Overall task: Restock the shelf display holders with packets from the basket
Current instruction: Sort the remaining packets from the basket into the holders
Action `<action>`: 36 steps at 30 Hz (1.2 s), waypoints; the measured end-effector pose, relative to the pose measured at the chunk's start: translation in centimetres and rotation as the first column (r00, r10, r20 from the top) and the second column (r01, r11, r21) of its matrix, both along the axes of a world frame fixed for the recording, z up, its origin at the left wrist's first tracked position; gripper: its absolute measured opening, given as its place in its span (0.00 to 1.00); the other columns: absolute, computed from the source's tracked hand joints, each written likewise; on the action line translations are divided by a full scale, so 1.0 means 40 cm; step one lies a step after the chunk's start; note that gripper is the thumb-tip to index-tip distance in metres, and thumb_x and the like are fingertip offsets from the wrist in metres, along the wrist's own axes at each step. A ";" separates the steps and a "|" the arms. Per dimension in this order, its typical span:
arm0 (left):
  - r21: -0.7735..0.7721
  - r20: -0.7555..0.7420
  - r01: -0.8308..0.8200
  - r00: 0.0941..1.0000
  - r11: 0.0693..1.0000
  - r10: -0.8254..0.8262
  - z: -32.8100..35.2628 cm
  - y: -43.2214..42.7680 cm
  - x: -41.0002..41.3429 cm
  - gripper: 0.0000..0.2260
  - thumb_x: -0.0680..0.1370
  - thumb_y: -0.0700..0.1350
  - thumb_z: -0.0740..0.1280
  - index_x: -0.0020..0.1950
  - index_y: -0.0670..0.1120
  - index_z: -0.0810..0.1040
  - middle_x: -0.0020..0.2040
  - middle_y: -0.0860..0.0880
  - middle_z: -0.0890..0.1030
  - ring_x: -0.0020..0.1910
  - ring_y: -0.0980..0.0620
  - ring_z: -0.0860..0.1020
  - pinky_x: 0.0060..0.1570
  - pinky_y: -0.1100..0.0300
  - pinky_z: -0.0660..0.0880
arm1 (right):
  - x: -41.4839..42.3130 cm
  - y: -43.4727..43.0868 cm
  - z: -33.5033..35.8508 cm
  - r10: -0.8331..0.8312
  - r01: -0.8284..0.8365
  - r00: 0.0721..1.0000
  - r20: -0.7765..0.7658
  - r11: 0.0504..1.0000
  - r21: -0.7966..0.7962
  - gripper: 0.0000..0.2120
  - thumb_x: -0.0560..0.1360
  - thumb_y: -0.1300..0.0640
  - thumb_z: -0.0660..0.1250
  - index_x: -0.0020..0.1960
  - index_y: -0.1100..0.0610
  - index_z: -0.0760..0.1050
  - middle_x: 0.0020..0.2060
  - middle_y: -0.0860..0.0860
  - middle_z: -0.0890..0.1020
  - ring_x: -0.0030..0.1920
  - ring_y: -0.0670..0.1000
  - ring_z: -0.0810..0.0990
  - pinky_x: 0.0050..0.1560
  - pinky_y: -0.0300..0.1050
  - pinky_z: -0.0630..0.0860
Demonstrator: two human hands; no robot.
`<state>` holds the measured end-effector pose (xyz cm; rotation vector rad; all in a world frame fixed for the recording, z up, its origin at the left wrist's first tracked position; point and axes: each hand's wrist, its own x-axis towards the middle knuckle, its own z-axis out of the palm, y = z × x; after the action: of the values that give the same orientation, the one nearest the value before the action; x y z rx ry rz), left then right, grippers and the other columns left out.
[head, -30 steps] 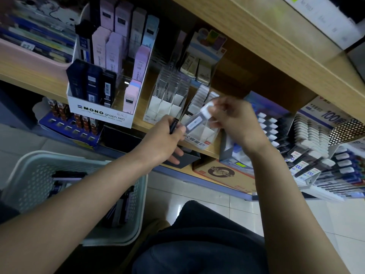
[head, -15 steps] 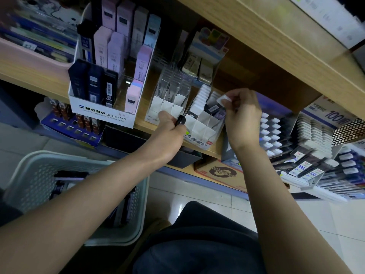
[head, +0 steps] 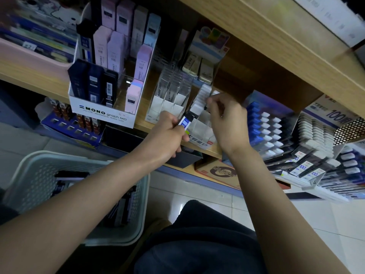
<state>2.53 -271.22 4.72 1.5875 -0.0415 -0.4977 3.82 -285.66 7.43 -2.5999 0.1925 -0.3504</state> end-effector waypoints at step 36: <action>0.708 0.597 -0.308 0.742 0.636 -0.306 -0.093 0.366 0.014 0.19 0.73 0.36 0.66 0.65 0.39 0.73 0.61 0.41 0.74 0.63 0.42 0.70 0.59 0.47 0.67 | 0.057 0.362 -0.006 0.414 -0.408 0.910 0.013 0.901 -0.150 0.09 0.77 0.55 0.65 0.56 0.57 0.73 0.44 0.51 0.80 0.44 0.52 0.79 0.41 0.48 0.76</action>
<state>3.08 -256.58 1.01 2.5908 -0.4418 0.1701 6.10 -271.18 7.18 -2.6815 -0.4115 -0.2747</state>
